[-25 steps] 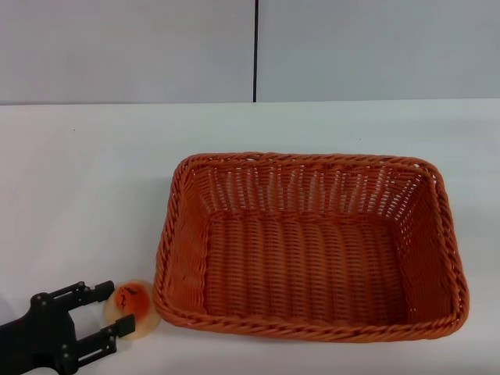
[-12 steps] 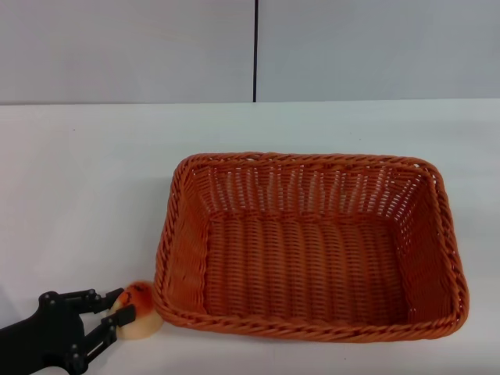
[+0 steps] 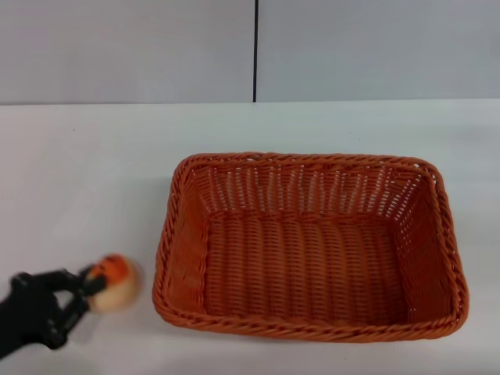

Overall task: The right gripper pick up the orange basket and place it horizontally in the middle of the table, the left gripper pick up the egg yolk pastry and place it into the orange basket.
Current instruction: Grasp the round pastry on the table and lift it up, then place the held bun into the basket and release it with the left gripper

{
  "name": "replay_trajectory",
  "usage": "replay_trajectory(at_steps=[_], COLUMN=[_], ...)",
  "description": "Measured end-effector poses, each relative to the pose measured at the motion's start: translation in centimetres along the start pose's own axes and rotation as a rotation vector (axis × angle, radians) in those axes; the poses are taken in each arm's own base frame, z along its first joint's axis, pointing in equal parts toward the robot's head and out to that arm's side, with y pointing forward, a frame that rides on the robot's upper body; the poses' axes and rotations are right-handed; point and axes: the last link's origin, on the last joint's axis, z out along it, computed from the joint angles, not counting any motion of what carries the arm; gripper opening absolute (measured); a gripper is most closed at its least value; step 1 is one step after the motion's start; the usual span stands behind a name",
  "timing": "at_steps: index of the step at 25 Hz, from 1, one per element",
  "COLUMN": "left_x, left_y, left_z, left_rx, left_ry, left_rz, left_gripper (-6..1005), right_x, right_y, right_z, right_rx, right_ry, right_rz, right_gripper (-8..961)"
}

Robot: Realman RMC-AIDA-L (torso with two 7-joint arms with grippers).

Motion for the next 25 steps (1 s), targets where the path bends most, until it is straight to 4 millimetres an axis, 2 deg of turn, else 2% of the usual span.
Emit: replay_trajectory(at_steps=[1,5,6,7,8,12,13,14,16,19,20,21,23,24,25], left_x=[0.5,0.7,1.2,1.2,2.2,2.9,4.6,5.4,6.1,6.1,7.4,7.7,7.7,7.9,7.9], left_y=[-0.9,-1.3,-2.3,-2.3,-3.5,-3.8,-3.7,-3.4,-3.2,-3.2,-2.0,-1.3,-1.3,-0.9,-0.9], left_z=[-0.8,-1.2,-1.9,-1.9,-2.3,-2.1,-1.1,-0.3,0.4,0.4,2.8,4.2,4.2,5.1,5.1], left_rx=[0.068,0.102,0.177,0.177,0.264,0.278,0.245,0.207,0.167,0.167,0.023,-0.058,-0.058,-0.103,-0.103], left_ry=[0.036,0.053,0.093,0.093,0.162,0.211,0.323,0.367,0.401,0.401,0.448,0.444,0.444,0.439,0.439], left_rz=[0.000,0.000,0.001,0.001,-0.001,-0.001,-0.003,-0.004,-0.003,-0.003,-0.006,-0.011,-0.011,-0.017,-0.017], left_gripper=[171,142,135,127,120,90,83,81,77,72,70,70,71,71,70], right_x=[0.0,0.0,0.0,0.0,0.1,0.2,0.3,0.3,0.3,0.4,0.4,0.4,0.4,0.5,0.6], right_y=[0.0,-0.1,-0.1,-0.2,-0.2,-0.1,-0.1,-0.2,-0.2,-0.3,-0.3,-0.4,-0.4,-0.3,-0.3], right_z=[-0.1,-0.6,-0.8,-0.8,-0.9,-1.1,-1.1,-1.2,-1.3,-1.6,-1.6,-1.6,-1.6,-1.5,-1.5], right_rx=[0.000,0.007,0.011,0.013,0.013,0.010,0.010,0.011,0.015,0.019,0.018,0.014,0.009,0.008,0.008], right_ry=[0.000,-0.007,-0.009,-0.010,-0.008,0.005,0.007,0.008,0.011,0.019,0.023,0.030,0.042,0.046,0.050], right_rz=[0.001,0.004,0.005,0.005,0.005,0.003,0.003,0.002,0.002,0.000,-0.001,-0.006,-0.011,-0.011,-0.012], right_gripper=[447,448,448,448,448,448,448,448,448,447,447,447,447,447,447])
